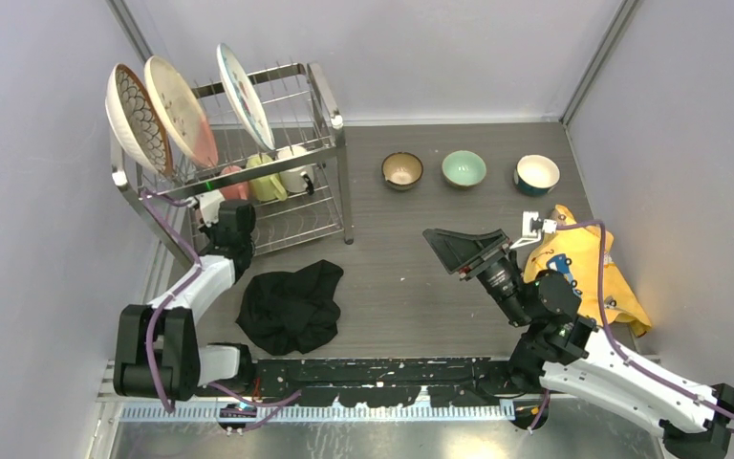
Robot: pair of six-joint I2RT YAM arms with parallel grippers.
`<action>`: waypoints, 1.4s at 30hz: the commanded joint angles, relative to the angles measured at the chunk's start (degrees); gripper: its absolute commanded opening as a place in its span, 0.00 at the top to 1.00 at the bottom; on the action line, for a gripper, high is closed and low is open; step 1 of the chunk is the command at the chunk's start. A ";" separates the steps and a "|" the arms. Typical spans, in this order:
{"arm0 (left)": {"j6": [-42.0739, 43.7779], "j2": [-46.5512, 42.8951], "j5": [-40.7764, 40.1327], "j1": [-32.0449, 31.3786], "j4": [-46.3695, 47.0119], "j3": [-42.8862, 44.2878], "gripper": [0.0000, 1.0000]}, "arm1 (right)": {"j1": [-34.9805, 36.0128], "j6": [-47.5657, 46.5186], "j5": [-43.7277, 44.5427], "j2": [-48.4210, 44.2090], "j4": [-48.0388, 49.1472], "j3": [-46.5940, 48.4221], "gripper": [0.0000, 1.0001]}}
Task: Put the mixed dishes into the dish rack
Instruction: Turn the cup upside down in the dish rack.
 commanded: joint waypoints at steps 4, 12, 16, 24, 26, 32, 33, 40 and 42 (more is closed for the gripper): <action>1.32 4.22 2.24 1.94 5.03 4.64 1.00 | 0.28 -2.58 2.82 -3.44 -1.83 0.12 0.00; -0.26 3.94 4.43 1.87 6.12 2.52 1.00 | 0.31 -7.18 5.43 -1.82 -4.36 1.07 0.01; -0.40 3.25 4.14 1.93 5.53 2.41 1.00 | 0.35 -16.72 10.29 10.05 -4.88 5.43 0.00; -1.29 2.27 5.02 2.36 4.61 2.51 1.00 | 0.05 -37.35 6.10 43.28 0.88 24.82 0.01; -1.32 2.09 5.56 2.69 4.74 2.43 1.00 | -0.73 -39.81 5.17 49.34 4.91 27.93 0.05; -1.15 2.49 6.28 3.47 5.51 1.83 1.00 | -6.83 -39.48 -5.07 65.63 10.63 38.13 0.13; -1.01 2.50 6.61 3.58 5.58 1.80 1.00 | -7.68 -39.04 -6.13 67.92 10.62 39.57 0.14; -1.12 2.90 7.27 4.22 6.03 1.83 1.00 | -9.25 -43.28 -11.26 78.03 15.08 45.41 0.27; -1.03 2.93 7.19 4.23 6.08 2.09 1.00 | -9.25 -44.05 -12.90 80.17 14.70 47.07 0.38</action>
